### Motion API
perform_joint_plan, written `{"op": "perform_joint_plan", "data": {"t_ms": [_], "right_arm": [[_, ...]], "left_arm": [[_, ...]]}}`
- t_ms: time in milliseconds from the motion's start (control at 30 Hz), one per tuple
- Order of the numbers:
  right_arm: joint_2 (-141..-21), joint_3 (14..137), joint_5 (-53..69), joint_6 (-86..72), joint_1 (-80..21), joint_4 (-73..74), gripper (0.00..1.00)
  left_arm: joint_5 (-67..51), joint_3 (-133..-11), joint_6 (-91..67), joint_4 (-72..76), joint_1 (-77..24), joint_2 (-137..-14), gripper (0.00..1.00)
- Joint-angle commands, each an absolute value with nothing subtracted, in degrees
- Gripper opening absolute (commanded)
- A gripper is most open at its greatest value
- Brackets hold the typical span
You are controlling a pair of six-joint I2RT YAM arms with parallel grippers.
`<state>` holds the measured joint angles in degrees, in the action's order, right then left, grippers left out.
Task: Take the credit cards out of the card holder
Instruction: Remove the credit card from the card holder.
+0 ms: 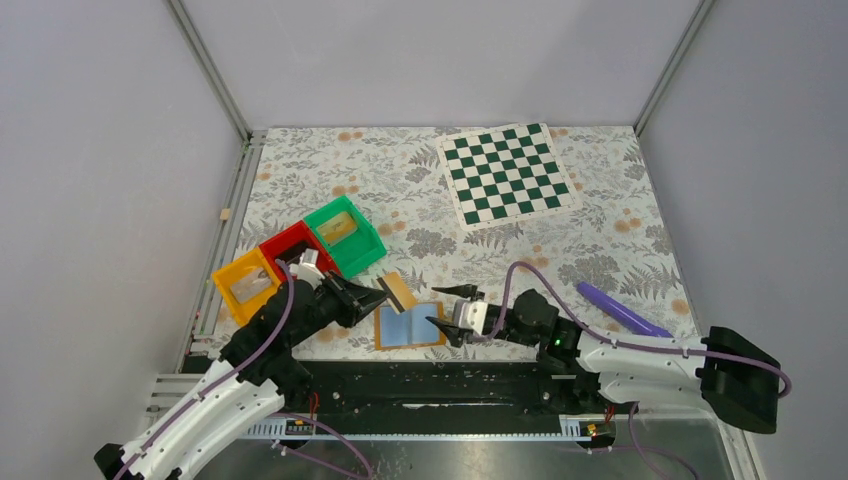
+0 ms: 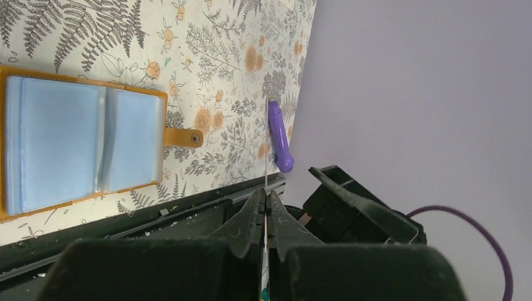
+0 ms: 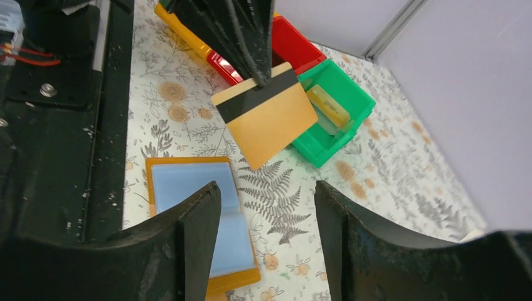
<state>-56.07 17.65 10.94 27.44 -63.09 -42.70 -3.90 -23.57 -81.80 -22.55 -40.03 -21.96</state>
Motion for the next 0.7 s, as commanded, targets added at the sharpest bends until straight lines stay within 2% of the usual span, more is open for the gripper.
{"op": "perform_joint_plan", "data": {"t_ms": [0,300,433,500,600,667], "right_arm": [[-58.8,19.8,4.0,41.8,-67.3,-48.2,0.63],[-67.7,24.1,-5.1,52.5,-73.8,-49.8,0.62],[-71.4,25.1,-7.7,55.3,-75.9,-53.7,0.57],[-72.9,25.6,-8.3,55.9,-76.7,-55.0,0.44],[-73.8,25.3,-8.6,55.9,-77.4,-57.1,0.14],[-73.6,25.0,-8.3,54.2,-77.4,-57.1,0.03]], "left_arm": [[-5.4,-24.6,-88.3,-20.6,-39.8,-22.5,0.00],[-6.6,-23.0,-90.8,-20.1,-39.9,-22.2,0.00],[-6.6,-22.1,-92.1,-20.1,-39.8,-21.6,0.00],[-6.5,-21.8,-92.7,-20.1,-39.8,-21.0,0.00],[-6.3,-21.5,-93.3,-20.0,-39.8,-20.2,0.00],[-6.2,-21.3,-93.4,-19.5,-39.8,-19.5,0.00]]}}
